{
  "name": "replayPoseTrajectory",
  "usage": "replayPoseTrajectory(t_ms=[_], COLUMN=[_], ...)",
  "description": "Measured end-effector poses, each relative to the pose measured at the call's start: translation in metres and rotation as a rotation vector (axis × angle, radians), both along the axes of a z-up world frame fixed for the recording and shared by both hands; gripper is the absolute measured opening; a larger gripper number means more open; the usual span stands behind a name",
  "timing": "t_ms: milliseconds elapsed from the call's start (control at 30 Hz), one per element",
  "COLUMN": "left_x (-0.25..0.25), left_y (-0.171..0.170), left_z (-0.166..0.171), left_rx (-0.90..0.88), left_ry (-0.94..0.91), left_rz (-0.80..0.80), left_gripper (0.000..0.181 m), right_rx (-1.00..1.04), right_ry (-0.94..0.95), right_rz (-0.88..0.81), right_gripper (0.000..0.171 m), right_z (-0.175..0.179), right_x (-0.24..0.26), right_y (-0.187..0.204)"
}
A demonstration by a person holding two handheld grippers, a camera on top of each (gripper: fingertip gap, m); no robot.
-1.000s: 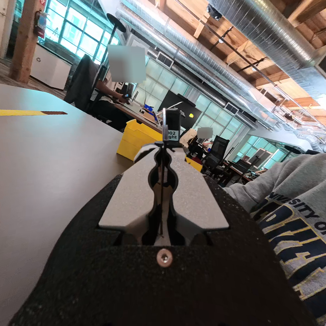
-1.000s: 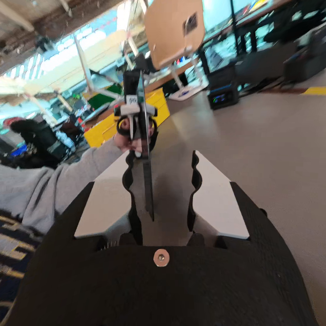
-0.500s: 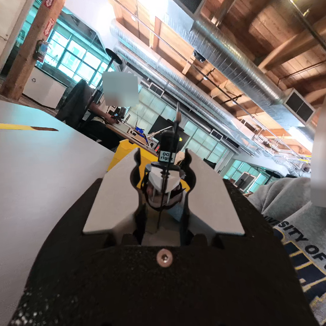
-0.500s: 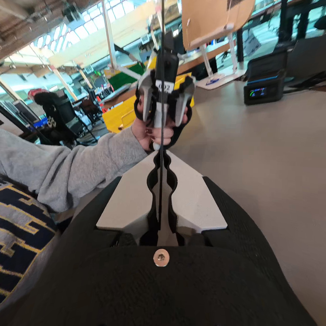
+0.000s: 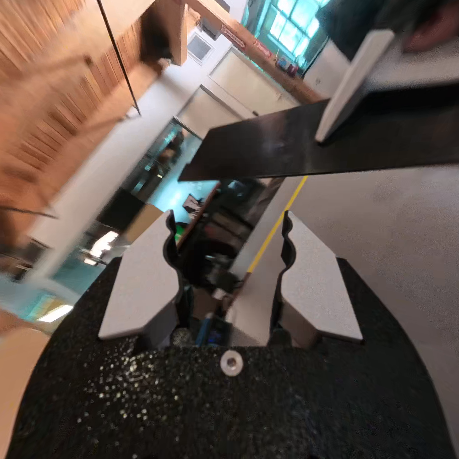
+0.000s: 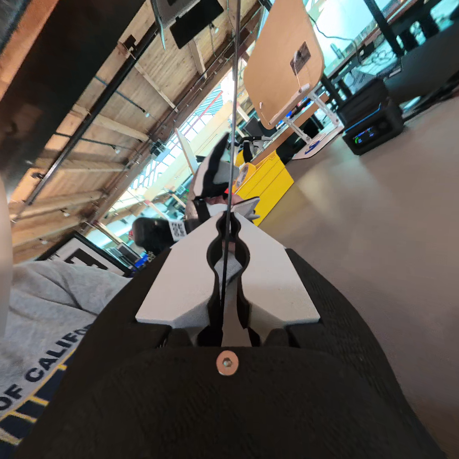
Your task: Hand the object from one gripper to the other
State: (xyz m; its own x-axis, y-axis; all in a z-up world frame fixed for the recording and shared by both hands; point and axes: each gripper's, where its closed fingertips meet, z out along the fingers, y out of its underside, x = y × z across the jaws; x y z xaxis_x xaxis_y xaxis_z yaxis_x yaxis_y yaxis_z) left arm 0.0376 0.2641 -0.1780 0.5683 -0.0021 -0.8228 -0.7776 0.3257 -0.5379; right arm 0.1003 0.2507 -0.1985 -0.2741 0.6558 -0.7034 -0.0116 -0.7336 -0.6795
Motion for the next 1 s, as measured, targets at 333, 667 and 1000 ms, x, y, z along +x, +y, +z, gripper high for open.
replayPoseTrajectory(t_ms=[333, 667, 1000], left_x=[0.036, 0.034, 0.013], left_y=[0.003, 0.003, 0.014], left_z=[-0.025, -0.024, -0.030], left_rx=[0.112, 0.171, 0.054], left_ry=[0.457, 0.540, 0.443], left_rz=[0.078, 0.130, 0.193], left_gripper=[0.052, 0.004, 0.000], right_rx=[-0.139, -0.177, -0.181], right_ry=[-0.072, -0.092, -0.020], right_rz=[0.139, 0.192, 0.118], right_gripper=[0.001, 0.001, 0.031], right_z=[-0.016, -0.021, -0.004], right_x=[-0.008, -0.011, -0.009], right_y=[-0.017, -0.025, -0.015])
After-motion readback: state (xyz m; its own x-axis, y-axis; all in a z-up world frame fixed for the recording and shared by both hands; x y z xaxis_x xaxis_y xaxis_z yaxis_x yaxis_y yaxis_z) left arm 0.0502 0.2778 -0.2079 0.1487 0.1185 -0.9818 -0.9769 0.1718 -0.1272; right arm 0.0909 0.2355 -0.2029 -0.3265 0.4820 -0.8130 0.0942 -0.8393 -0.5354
